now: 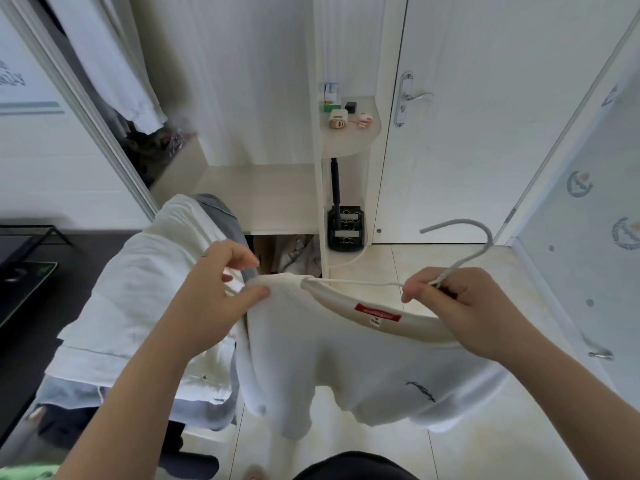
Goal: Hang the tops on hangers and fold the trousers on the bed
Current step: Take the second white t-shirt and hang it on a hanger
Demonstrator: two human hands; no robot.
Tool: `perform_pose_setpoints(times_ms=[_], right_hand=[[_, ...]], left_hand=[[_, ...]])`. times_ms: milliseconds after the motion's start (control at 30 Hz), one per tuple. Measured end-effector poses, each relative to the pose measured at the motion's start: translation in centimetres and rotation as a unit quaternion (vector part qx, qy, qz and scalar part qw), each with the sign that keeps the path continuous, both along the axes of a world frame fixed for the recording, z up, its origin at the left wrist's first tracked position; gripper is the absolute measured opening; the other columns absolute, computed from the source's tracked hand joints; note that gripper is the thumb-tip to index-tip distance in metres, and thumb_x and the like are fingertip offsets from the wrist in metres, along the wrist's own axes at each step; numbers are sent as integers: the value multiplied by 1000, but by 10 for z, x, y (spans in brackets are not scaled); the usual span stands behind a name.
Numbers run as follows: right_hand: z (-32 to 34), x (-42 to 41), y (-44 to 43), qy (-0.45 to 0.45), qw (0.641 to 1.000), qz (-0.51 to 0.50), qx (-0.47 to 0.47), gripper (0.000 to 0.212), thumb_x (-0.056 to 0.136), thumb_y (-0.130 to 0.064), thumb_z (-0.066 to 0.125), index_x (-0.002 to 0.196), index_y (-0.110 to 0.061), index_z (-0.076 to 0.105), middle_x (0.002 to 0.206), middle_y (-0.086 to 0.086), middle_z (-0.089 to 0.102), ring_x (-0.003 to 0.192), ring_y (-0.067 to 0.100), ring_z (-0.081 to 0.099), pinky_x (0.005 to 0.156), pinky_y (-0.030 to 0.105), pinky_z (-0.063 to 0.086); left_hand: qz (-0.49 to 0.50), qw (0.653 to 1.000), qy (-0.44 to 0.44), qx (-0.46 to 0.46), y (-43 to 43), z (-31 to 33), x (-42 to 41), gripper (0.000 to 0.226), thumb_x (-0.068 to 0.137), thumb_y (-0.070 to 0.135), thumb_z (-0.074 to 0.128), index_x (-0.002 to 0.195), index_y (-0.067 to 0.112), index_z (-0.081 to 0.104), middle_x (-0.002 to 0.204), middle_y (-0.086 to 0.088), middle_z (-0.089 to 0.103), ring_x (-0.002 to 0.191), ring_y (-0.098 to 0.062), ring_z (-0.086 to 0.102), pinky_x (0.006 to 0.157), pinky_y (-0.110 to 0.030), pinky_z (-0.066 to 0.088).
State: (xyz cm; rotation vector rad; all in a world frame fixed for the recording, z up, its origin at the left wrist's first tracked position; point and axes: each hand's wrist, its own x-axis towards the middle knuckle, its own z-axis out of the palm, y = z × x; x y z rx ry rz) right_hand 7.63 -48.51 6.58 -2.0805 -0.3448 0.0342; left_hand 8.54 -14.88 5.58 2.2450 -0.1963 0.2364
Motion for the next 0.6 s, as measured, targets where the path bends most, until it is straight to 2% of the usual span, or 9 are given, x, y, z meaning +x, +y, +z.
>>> perform_pose_setpoints(times_ms=[67,133,200,300,333,400,467,533,600], right_hand=[[0,-1,4,-2,1000,3,0,25,92,-35,61,70,-32,71,57,13,43,47,10,27,47,22,24],[1,0,8,3,1000,7,-2,24,92,-36,61,70,-32,71,63,22,47,47,11,27,47,22,25],[2,0,9,6,1000,9,-3,23,90,-40,60,71,-33,72,70,28,52,48,13,29,48,23,26],[2,1,7,2,1000,6,-12,22,90,-42,60,72,-37,72,77,28,59,55,34,38,53,31,31],[1,1,6,2,1000,6,-15,22,91,-40,61,72,-38,72,78,27,61,56,35,41,54,31,32],[-1,1,5,2,1000,9,-22,24,94,-33,62,72,-39,72,76,18,65,56,33,42,54,33,33],[-1,0,3,1,1000,9,-27,25,94,-31,62,73,-39,73,76,10,68,54,29,41,53,34,34],[1,2,1,-2,1000,4,-27,24,93,-34,61,73,-39,73,75,14,67,48,14,35,48,25,31],[4,6,0,-7,1000,2,-27,25,94,-31,61,73,-38,74,77,7,69,45,6,32,46,19,29]], left_hand=[[-24,999,-16,13,-5,1,-3,24,87,37,77,107,40,63,112,23,61,112,-5,57,88,-25,48],[-47,998,-21,20,-11,2,-3,12,91,29,74,99,39,72,102,20,69,102,-9,64,81,-26,52],[-49,998,-35,26,-14,1,-3,17,91,18,73,89,35,75,89,19,72,92,-10,67,79,-26,52],[-68,997,1,23,-13,2,-2,13,88,20,76,89,33,77,86,17,73,89,-11,68,80,-28,53],[-79,996,28,24,-12,2,-1,10,88,23,77,90,33,77,87,16,73,89,-11,68,82,-30,54],[-94,993,60,47,-12,0,1,6,89,27,76,93,31,78,87,15,72,88,-10,68,84,-35,55],[-99,991,36,80,-16,-3,0,6,92,24,73,93,27,78,84,13,71,85,-9,66,81,-36,52],[-108,988,-9,107,-23,-5,-2,8,96,21,68,94,22,75,84,11,71,82,-9,63,77,-33,48],[-113,985,-39,123,-28,-5,-2,14,100,24,60,96,19,73,84,7,70,79,-9,60,74,-29,45]])
